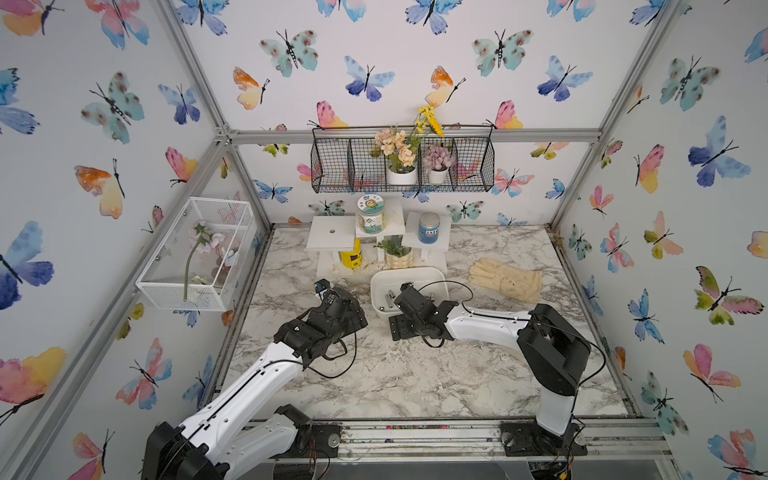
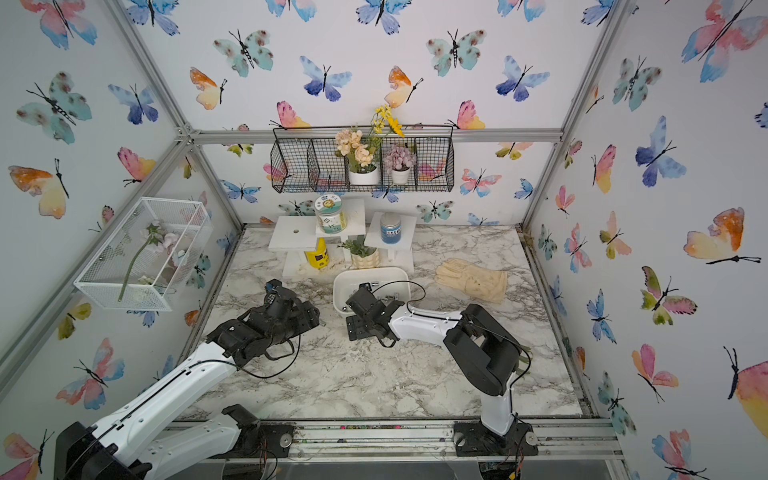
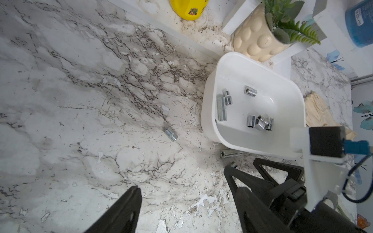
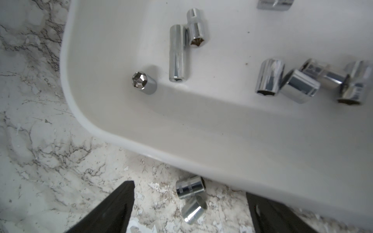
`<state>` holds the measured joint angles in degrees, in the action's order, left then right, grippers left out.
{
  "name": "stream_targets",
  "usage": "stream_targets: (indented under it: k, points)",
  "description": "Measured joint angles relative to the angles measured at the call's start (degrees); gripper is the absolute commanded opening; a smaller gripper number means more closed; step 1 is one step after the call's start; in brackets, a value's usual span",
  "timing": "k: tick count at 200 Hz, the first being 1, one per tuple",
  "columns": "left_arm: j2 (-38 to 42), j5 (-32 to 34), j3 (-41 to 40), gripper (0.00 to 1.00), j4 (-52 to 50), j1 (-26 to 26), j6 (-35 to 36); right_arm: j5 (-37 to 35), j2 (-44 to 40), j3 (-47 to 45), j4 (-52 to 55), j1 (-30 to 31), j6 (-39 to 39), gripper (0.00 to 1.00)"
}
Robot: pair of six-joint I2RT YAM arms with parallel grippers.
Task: Put the socket on the desktop into the storage box
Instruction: Pick up the socket head from the center of the board.
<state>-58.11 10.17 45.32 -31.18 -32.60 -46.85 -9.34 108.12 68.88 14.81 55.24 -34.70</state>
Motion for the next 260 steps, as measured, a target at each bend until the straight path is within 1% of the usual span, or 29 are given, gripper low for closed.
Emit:
stream_targets:
  k: [78,174,217,238,260]
  points:
    - [0.3,0.0,-1.3,0.77,-0.4,0.3,-0.5,-1.3,5.3,4.1,0.5,0.3,-0.5,0.83]
    - [0.9,-0.3,-1.4,0.76,-0.4,0.7,-0.6,-3.2,6.8,4.8,0.9,0.4,-0.8,0.77]
    - [0.9,-0.4,-1.5,0.76,-0.4,0.7,-0.6,-4.5,7.3,4.8,0.6,0.8,-0.6,0.7]
    - [0.9,-0.5,-1.5,0.76,-0.4,0.7,-0.6,-5.0,7.4,4.8,0.5,1.0,-0.4,0.68]
    - [0.9,-0.4,-1.6,0.76,-0.4,0.7,-0.6,-5.5,7.5,4.8,0.3,1.2,0.0,0.63]
